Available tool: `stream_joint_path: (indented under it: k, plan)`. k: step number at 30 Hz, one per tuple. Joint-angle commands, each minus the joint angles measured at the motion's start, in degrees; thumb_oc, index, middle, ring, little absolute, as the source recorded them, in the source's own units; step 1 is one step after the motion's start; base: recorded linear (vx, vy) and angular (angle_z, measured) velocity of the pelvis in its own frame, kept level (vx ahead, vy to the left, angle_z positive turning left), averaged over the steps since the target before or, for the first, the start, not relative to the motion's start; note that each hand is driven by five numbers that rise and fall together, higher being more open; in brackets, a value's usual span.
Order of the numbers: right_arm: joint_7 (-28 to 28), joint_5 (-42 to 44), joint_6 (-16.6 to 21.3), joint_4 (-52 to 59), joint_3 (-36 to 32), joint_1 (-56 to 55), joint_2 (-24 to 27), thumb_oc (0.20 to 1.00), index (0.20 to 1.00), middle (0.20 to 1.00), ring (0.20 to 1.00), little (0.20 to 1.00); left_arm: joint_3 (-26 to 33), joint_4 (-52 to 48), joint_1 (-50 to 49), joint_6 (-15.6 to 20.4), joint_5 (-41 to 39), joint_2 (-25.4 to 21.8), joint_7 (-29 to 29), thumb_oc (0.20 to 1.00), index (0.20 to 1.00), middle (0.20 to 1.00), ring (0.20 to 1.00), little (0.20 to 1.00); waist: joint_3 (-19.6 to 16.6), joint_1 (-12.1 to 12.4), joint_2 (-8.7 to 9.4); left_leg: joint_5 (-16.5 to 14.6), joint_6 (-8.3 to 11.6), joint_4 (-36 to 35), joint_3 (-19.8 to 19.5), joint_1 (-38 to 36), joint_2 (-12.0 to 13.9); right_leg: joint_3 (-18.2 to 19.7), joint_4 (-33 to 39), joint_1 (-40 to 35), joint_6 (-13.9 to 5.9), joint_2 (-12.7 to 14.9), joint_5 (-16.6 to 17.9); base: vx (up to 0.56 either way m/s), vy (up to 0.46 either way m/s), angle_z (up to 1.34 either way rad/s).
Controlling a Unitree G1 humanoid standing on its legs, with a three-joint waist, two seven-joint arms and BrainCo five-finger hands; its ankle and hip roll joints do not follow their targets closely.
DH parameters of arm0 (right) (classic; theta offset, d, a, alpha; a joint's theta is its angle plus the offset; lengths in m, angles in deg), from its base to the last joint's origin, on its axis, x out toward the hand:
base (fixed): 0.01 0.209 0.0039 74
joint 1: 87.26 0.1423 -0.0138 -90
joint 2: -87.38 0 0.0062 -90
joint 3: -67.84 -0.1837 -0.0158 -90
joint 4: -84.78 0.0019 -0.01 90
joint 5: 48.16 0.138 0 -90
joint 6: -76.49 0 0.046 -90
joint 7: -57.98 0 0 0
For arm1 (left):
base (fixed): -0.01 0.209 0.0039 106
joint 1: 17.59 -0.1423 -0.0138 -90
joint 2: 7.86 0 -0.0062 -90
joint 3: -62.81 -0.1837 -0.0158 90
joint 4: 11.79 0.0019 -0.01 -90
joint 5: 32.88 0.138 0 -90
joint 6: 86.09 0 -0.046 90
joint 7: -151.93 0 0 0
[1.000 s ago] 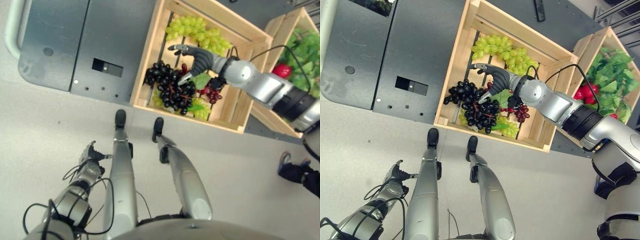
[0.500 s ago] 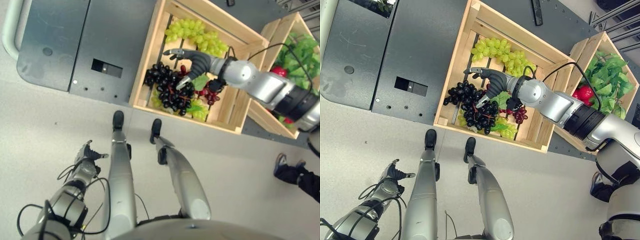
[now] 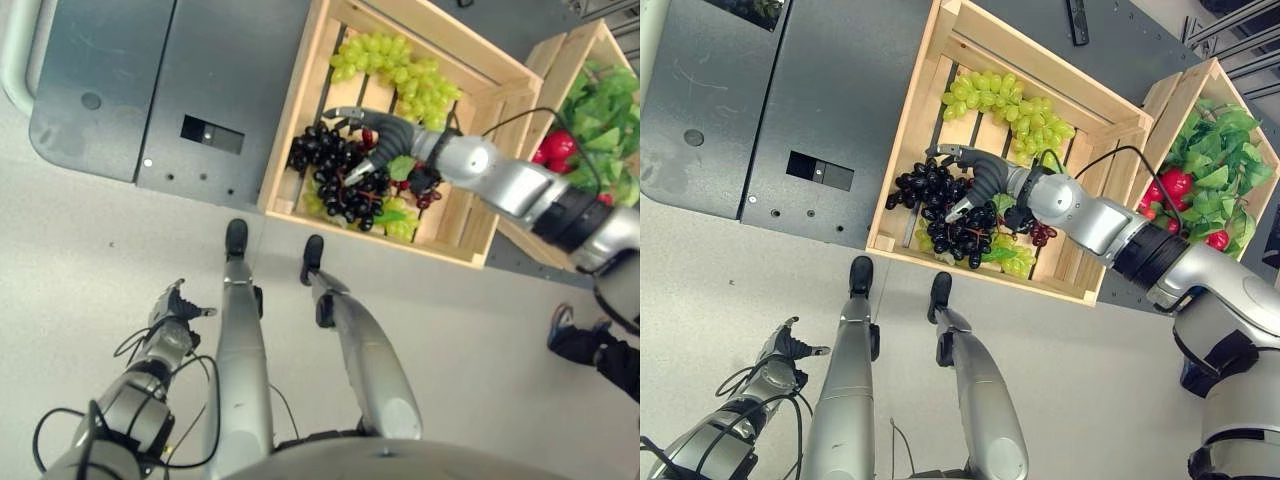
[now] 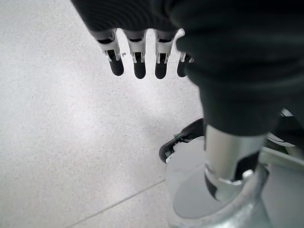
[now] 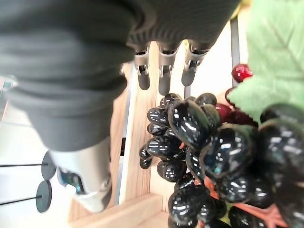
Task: Pick up the fruits from the basket on one side to the basket on the other side
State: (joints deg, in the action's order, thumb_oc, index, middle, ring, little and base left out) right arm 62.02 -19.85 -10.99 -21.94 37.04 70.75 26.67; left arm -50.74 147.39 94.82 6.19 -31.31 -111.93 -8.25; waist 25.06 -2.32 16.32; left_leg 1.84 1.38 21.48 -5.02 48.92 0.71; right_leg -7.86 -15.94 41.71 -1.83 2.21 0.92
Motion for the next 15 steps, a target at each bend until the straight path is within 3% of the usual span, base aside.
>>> stream_joint_path:
  k: [1,5,7,15]
  plan:
    - [-1.4,1.9,1.9,0.3,-3.7,-1.3,1.0,1.0,1.0,1.0,1.0,1.0,2.5,-1.6,-1.8,-0.4,1.3,0.0,0.7,1.0,1.0,1.0,1.0,1.0,4.7,2.7,2.37,-2.6,-0.37,3.9,0.3,-0.4,-2.4,0.2,-0.3,1.4,-2.96,0.7,5.9,0.0,0.0,0.0]
    - [-2.2,1.6,1.7,-2.5,-4.7,-2.1,-1.1,1.0,1.0,1.0,1.0,1.0,2.2,-1.6,-1.6,-0.5,1.1,0.2,0.8,1.0,1.0,1.0,1.0,1.0,4.7,2.8,2.13,-2.6,-0.44,4.1,0.4,0.0,-2.4,0.2,-0.4,1.8,-2.95,0.7,5.9,0.0,0.0,0.0]
    - [-4.1,-0.5,1.0,-9.3,-6.5,-3.2,-6.4,1.0,1.0,1.0,1.0,1.0,1.4,-1.4,-1.3,-0.8,1.2,0.2,1.3,1.0,1.0,1.0,1.0,1.0,4.7,2.9,1.47,-2.7,-0.56,4.3,0.5,0.6,-2.6,0.3,-0.8,2.6,-2.99,0.7,5.9,0.0,0.0,0.0]
    - [-8.2,-4.7,0.2,-18.4,-10.0,-3.2,-14.6,1.0,1.0,1.0,1.0,1.0,0.1,-1.2,-0.6,-1.5,0.9,0.3,2.4,1.0,1.0,1.0,1.0,1.0,4.7,3.0,0.53,-2.7,-0.77,4.8,0.5,2.1,-2.8,0.3,-1.2,4.1,-2.84,0.7,5.8,0.0,0.002,-0.02]
